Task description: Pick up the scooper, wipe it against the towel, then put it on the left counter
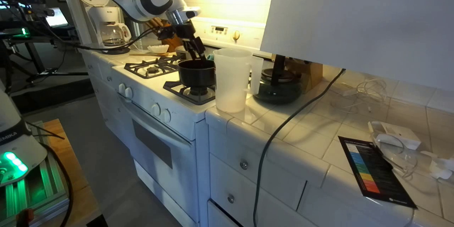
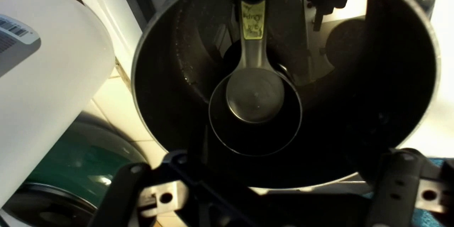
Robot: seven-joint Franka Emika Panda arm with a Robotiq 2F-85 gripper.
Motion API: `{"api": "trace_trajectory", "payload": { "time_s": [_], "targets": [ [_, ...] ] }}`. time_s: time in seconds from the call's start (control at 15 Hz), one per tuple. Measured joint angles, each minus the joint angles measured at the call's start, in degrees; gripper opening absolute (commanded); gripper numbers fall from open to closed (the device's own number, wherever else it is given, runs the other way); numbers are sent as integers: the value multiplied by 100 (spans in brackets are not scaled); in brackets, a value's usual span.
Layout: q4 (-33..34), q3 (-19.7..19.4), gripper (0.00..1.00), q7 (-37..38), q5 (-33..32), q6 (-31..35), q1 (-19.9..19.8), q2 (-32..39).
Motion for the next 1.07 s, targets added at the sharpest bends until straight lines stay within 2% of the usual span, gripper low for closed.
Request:
{"api": "trace_trajectory", "payload": {
  "time_s": [0.47, 0.8, 1.07],
  "targets": [
    [532, -212, 94, -8, 0, -17, 256, 575],
    [699, -277, 83, -8, 0, -31, 508, 801],
    [725, -347, 87, -8, -1, -50, 604, 859]
  ]
}}
